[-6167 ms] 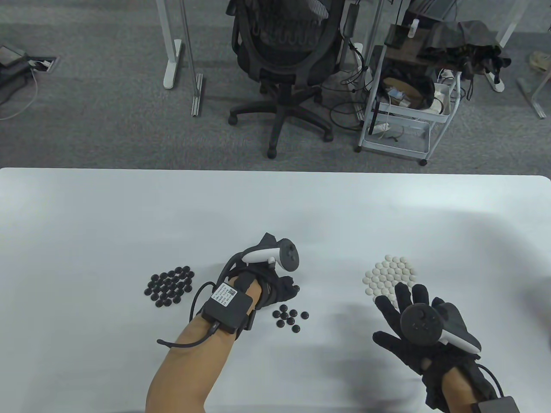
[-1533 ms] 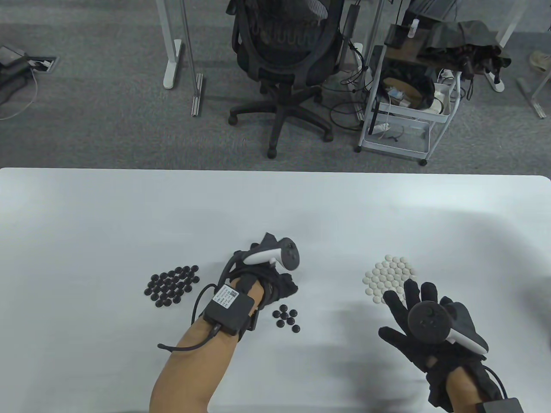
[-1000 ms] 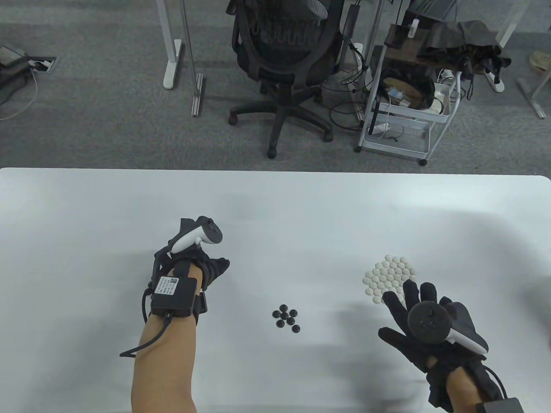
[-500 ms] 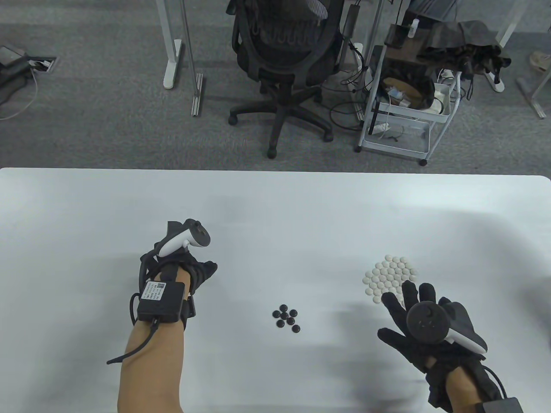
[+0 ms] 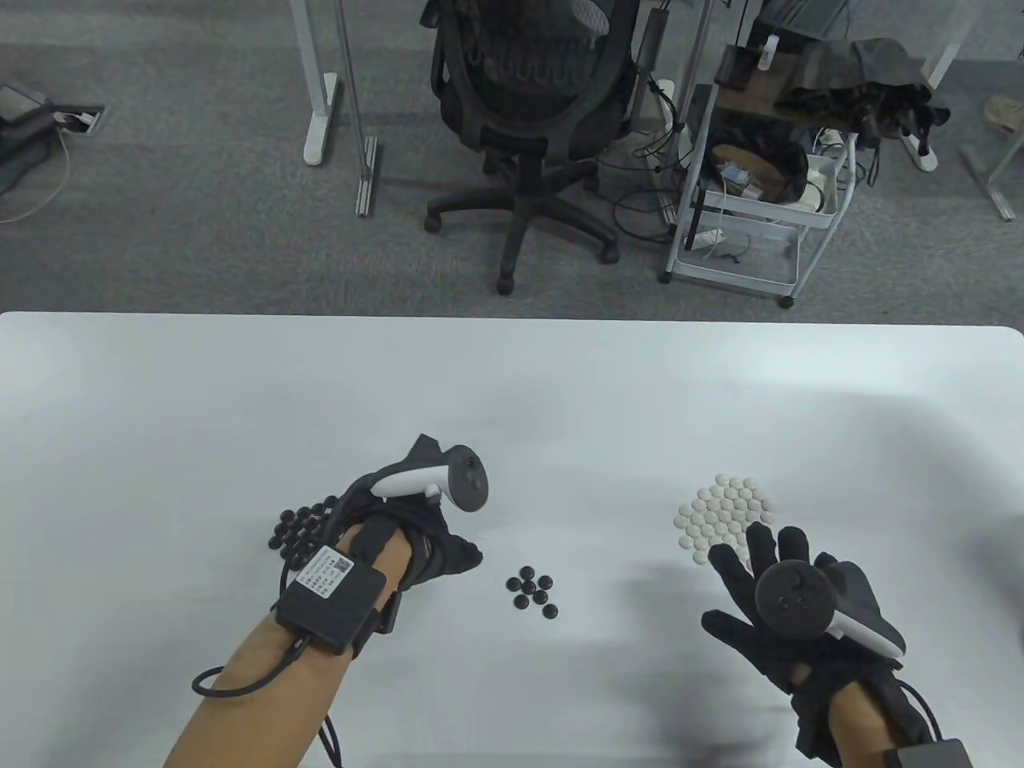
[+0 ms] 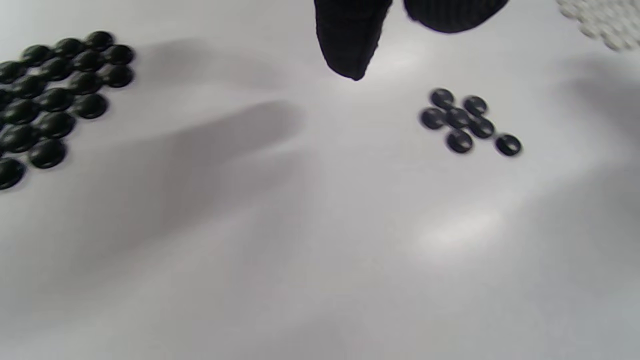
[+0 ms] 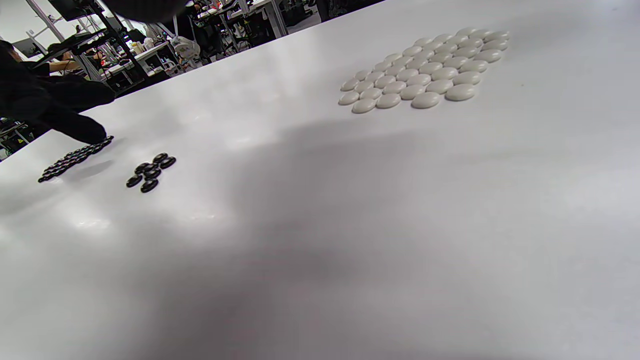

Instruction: Go stone sorting task

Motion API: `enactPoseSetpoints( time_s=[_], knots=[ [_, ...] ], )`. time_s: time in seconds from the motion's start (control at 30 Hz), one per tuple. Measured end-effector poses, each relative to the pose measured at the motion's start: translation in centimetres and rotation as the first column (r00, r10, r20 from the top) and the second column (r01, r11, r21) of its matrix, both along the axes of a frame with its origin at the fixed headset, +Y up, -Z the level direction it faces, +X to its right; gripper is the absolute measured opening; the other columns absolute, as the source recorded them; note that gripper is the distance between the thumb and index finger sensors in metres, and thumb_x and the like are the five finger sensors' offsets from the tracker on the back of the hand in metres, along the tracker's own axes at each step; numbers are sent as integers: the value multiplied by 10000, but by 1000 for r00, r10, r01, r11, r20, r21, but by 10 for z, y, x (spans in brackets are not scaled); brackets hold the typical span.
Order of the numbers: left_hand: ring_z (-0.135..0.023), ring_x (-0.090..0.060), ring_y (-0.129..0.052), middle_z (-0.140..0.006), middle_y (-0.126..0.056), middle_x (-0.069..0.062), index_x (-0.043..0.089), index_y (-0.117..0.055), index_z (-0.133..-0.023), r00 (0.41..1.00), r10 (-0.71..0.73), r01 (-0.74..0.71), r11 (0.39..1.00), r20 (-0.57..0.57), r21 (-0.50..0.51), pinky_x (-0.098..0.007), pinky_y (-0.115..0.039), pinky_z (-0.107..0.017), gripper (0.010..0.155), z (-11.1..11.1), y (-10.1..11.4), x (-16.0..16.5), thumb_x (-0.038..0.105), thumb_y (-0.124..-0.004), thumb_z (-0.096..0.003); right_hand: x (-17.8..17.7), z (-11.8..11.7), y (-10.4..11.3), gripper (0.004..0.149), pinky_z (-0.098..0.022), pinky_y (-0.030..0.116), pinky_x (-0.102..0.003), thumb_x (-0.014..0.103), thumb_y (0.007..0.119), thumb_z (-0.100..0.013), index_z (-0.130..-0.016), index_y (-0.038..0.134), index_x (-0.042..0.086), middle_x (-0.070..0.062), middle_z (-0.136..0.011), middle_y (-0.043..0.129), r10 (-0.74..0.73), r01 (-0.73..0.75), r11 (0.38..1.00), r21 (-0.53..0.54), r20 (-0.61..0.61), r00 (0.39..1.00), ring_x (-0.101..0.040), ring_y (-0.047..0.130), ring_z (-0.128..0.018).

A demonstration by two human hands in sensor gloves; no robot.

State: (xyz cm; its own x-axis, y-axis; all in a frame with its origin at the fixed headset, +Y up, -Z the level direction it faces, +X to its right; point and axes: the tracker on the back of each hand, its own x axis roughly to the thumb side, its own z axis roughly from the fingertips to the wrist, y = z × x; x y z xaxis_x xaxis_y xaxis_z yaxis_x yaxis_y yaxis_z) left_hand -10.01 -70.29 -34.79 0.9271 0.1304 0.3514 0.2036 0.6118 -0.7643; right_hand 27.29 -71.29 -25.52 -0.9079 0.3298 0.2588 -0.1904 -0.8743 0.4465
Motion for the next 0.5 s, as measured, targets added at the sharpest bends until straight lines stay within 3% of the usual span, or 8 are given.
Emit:
enactPoseSetpoints(
  time_s=[0.17, 0.37, 0.5],
  knots=[
    [-939, -613, 69, -1168, 9, -332, 230, -569, -1167, 996, -10, 10, 1000, 93, 6, -841, -72, -581, 645, 10, -8, 28, 480, -480, -579, 0, 0, 0, 791, -487, 3, -788, 534, 506, -558, -1146, 191, 108, -324, -1063, -58, 1, -1, 1000, -1, -1, 1000, -583, -138, -848],
    [-910, -610, 113, -1124, 90, -342, 281, -308, -1178, 992, -1, 8, 999, 129, -52, -842, -61, -577, 647, 18, -36, 40, 464, -463, -577, 0, 0, 0, 791, -487, 4, -789, 534, 508, -558, -1146, 192, 108, -323, -1064, -56, 0, 0, 1000, -2, -3, 1000, -584, -138, -848],
    [-901, -605, 128, -1112, 109, -336, 290, -266, -1170, 988, -44, 52, 997, 145, -56, -841, -55, -576, 648, 22, -47, 39, 460, -457, -574, -1, 0, 0, 791, -487, 4, -789, 533, 508, -559, -1147, 193, 107, -323, -1064, -57, 2, -2, 1000, -6, -4, 1000, -583, -138, -848]
  ],
)
